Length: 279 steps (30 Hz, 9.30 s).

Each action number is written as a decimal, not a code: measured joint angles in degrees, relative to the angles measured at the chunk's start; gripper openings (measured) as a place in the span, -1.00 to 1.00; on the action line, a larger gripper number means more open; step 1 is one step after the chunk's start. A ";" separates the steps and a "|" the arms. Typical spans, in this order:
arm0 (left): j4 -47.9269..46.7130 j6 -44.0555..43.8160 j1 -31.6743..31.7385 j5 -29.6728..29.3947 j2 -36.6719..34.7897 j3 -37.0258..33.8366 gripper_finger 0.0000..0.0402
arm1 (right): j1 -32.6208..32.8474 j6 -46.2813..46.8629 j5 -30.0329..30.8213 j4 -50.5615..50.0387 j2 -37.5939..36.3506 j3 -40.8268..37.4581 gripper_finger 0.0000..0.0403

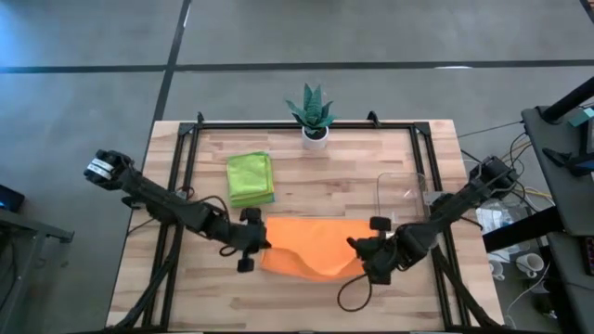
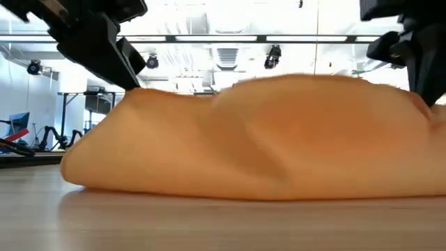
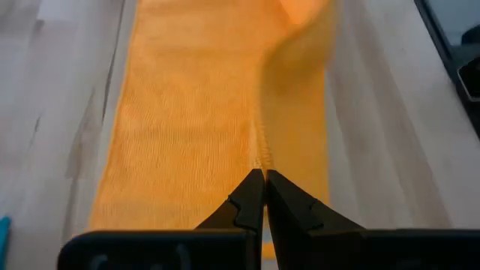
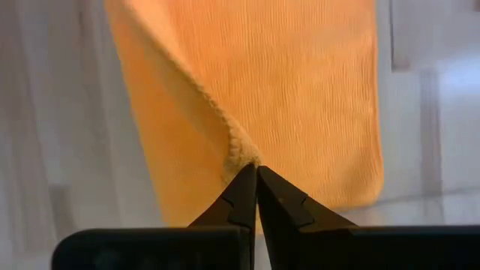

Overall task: Fold microfiber towels
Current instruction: Fold the orange towel on the table

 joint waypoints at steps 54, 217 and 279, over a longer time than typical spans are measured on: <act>-21.53 -11.20 -0.75 2.65 6.17 -3.47 -1.00 | -15.95 -14.02 -3.96 3.99 7.03 0.16 -0.96; -28.32 -16.69 5.09 9.20 -0.13 -2.95 -1.00 | -21.02 -22.72 9.87 15.44 11.21 -1.64 -0.74; -30.38 -16.79 2.82 8.25 -1.70 -4.52 -1.00 | -25.10 -35.71 8.48 13.86 14.86 -0.33 -0.96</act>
